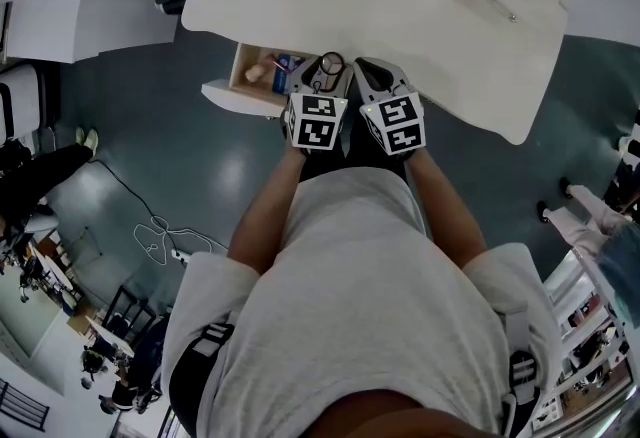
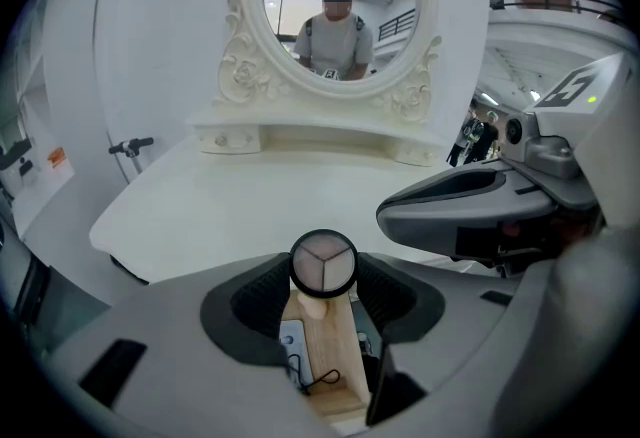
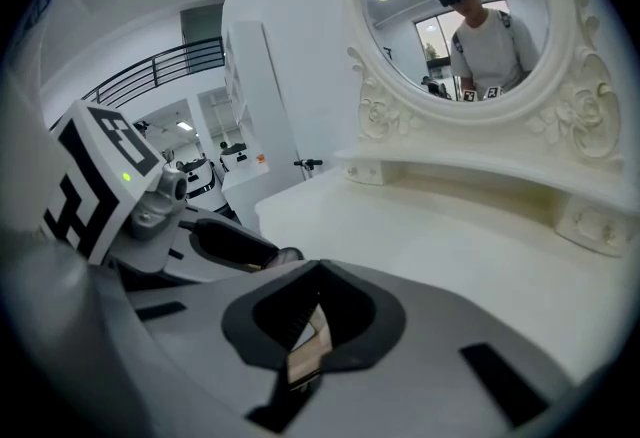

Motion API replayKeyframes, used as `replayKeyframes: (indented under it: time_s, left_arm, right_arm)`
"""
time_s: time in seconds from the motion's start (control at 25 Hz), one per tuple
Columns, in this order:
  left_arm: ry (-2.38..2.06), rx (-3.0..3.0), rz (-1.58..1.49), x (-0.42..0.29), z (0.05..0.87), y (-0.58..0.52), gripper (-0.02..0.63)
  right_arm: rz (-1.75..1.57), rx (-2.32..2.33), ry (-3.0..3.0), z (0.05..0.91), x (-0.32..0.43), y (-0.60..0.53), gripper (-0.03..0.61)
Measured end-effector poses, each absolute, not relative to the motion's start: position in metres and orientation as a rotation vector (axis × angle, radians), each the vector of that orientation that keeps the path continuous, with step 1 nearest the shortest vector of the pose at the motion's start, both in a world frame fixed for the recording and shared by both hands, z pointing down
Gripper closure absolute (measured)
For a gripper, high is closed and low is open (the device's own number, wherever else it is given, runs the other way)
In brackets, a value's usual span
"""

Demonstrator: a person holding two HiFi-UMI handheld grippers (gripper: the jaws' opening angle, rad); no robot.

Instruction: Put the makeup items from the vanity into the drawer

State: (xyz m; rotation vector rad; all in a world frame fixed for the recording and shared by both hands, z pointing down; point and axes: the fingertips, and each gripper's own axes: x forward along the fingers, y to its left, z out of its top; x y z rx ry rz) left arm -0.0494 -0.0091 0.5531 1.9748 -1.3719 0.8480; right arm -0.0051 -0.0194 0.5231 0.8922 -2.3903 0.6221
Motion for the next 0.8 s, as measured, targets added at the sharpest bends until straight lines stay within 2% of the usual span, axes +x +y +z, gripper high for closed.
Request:
replayKeyframes:
  time_s: [0.28, 0.8]
  left_arm:
    - [-1.321, 1.993, 0.868, -0.069, 0.565, 0.003, 0.400]
    - [-1.078, 2.182, 1.097, -0.080, 0.597, 0.025, 0.400]
  right_arm:
    - [0.643, 0.904, -2.359, 0.536, -0.023, -0.013, 0.563]
    - [0.729, 0.996, -2.261, 0.562, -0.032, 0.014, 0.563]
